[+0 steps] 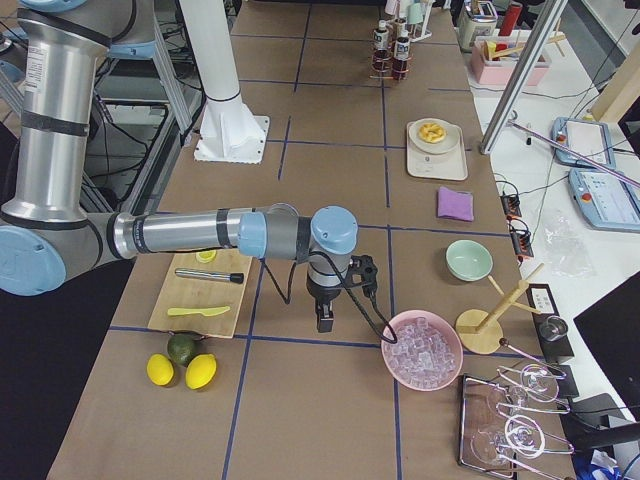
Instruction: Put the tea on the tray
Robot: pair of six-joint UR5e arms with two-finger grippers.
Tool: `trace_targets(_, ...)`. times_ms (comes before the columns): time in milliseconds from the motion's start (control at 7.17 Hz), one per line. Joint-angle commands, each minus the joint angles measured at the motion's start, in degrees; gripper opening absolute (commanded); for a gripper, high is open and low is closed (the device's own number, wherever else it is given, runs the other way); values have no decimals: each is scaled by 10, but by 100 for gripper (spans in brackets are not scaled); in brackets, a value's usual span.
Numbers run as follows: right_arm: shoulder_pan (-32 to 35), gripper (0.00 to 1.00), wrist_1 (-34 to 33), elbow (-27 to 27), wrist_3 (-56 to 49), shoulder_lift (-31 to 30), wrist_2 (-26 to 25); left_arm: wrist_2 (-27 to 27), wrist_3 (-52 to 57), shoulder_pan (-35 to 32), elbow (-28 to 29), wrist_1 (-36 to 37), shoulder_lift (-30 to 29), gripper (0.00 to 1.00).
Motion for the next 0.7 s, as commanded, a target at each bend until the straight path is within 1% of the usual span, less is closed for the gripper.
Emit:
trace_targets(0, 0, 100, 0, 1, 0, 0, 0, 0, 2, 0, -1, 0, 1, 100)
trace_targets(140, 0, 100, 1, 2, 0, 0, 0, 1, 2, 0, -4, 0, 0, 100)
trace_targets(279, 0, 100, 0, 2, 0, 0, 1, 26, -1, 2, -10, -1, -7, 100)
trace_targets(419, 0, 100, 0, 3, 0, 0, 1, 35, -3, 3, -11, -13, -31, 100)
trace_targets(558, 0, 100, 0, 3, 1, 1, 2, 38, -2, 3, 2, -57, -66, 100)
